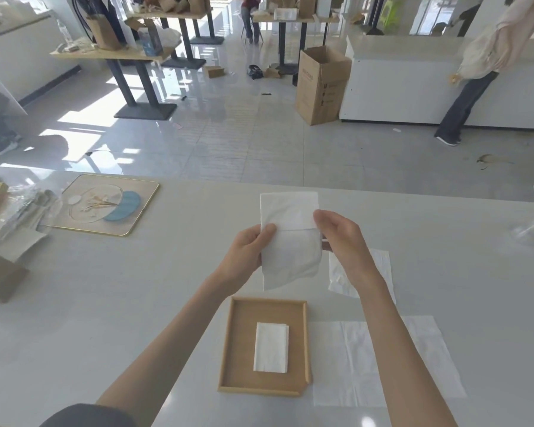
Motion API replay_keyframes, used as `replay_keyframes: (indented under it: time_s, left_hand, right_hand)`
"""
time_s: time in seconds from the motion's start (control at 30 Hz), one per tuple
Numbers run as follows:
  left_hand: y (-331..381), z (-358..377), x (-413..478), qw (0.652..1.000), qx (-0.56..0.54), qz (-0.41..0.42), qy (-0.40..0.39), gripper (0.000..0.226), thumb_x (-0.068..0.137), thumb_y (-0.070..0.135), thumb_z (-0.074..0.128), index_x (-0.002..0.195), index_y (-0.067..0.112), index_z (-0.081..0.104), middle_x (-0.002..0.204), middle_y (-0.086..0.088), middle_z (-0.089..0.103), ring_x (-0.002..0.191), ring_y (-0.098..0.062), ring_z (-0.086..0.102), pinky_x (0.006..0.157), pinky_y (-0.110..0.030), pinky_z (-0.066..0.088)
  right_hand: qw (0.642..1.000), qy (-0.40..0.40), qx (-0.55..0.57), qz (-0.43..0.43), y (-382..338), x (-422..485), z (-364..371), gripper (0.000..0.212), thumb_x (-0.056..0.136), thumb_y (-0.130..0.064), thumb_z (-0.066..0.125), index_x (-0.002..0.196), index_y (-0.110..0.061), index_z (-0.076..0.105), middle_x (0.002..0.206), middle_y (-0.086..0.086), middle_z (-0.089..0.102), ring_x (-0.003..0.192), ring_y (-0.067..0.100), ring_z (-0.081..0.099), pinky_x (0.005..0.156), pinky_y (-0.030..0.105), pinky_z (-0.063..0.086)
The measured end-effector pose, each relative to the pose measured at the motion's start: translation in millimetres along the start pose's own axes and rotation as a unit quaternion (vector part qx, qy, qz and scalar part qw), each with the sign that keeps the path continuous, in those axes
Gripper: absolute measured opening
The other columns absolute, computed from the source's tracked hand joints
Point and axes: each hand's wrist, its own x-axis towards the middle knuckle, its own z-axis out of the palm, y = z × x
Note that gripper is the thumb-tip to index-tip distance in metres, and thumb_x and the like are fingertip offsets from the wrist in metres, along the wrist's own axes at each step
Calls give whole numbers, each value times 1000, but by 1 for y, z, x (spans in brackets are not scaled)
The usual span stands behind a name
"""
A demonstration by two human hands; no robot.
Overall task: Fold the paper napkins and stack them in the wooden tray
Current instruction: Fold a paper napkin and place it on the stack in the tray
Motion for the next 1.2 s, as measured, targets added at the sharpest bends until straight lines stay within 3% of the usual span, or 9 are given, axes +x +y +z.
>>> replay_keyframes:
  time_s: [0.1, 0.27, 0.43, 0.6, 0.83, 0.93, 1.0, 1.1, 1.2]
  left_hand:
    - [3, -2, 2, 1000, 16, 1, 14, 33, 108, 27, 44, 103, 4, 68, 86, 2, 74, 77, -12, 71, 65, -22, 56]
    - [7, -8, 3, 997, 58, 24, 32, 27, 105, 21, 53, 111, 0, 70, 97, -6, 75, 90, -20, 71, 89, -43, 59]
    - [17, -17, 5, 997, 66, 49, 1, 18, 101, 10, 58, 113, 10, 72, 100, -4, 79, 93, -19, 75, 83, -33, 60]
    - [29, -24, 4, 995, 65, 74, -28, 28, 102, 0, 53, 110, 13, 77, 113, -6, 77, 106, -24, 72, 91, -37, 58]
    - [35, -15, 6, 995, -23, 90, -20, 34, 100, -6, 52, 87, 10, 79, 108, -10, 78, 95, -26, 75, 75, -30, 59]
    - [35, -13, 9, 994, -34, 107, -14, 37, 100, -8, 50, 82, 10, 77, 118, -13, 75, 101, -30, 74, 75, -34, 60]
    - [35, -14, 11, 992, -28, 120, -5, 38, 99, -10, 47, 80, 8, 75, 120, -14, 74, 105, -33, 73, 79, -38, 60]
    - [36, -14, 14, 992, 0, 125, 13, 36, 100, -8, 48, 80, 6, 75, 120, -10, 75, 106, -31, 73, 82, -36, 59]
    - [38, -17, 16, 991, 9, 129, 25, 36, 101, -5, 48, 81, 10, 75, 120, -8, 75, 103, -28, 74, 79, -35, 59]
  right_hand:
    - [999, -27, 10, 28, 11, -3, -3, 21, 95, -20, 69, 109, -5, 73, 101, 8, 79, 91, 19, 75, 79, 28, 61]
    - [1000, 12, 23, 16, 15, -2, -3, 15, 94, -14, 71, 100, 0, 72, 88, 4, 78, 80, 13, 72, 80, 29, 59]
    - [999, -5, 41, 14, 7, 3, -7, 19, 95, -11, 69, 113, -8, 72, 95, 6, 77, 84, 16, 72, 76, 28, 59]
    - [998, -42, 41, -13, -1, 5, -11, 14, 96, 2, 61, 98, -7, 72, 89, -2, 73, 80, 14, 66, 71, 23, 54]
    - [997, -8, 0, -79, -16, 6, -11, 28, 97, 7, 53, 86, -10, 72, 77, -12, 68, 67, 1, 60, 61, 12, 45]
    - [997, -10, -8, -71, -20, 6, -11, 26, 102, -3, 52, 98, -16, 74, 89, -8, 71, 78, 6, 64, 68, 20, 52]
    - [999, -39, 10, -29, -18, 5, -13, 25, 106, -30, 50, 119, -27, 70, 103, -1, 72, 95, 14, 68, 81, 31, 58]
    - [998, -62, 14, 8, -14, 5, -15, 51, 96, -60, 50, 135, -29, 59, 120, 8, 72, 111, 23, 70, 90, 38, 59]
    - [998, -62, 1, 11, -13, 5, -12, 45, 95, -34, 69, 136, -19, 58, 114, 13, 75, 105, 29, 73, 92, 39, 59]
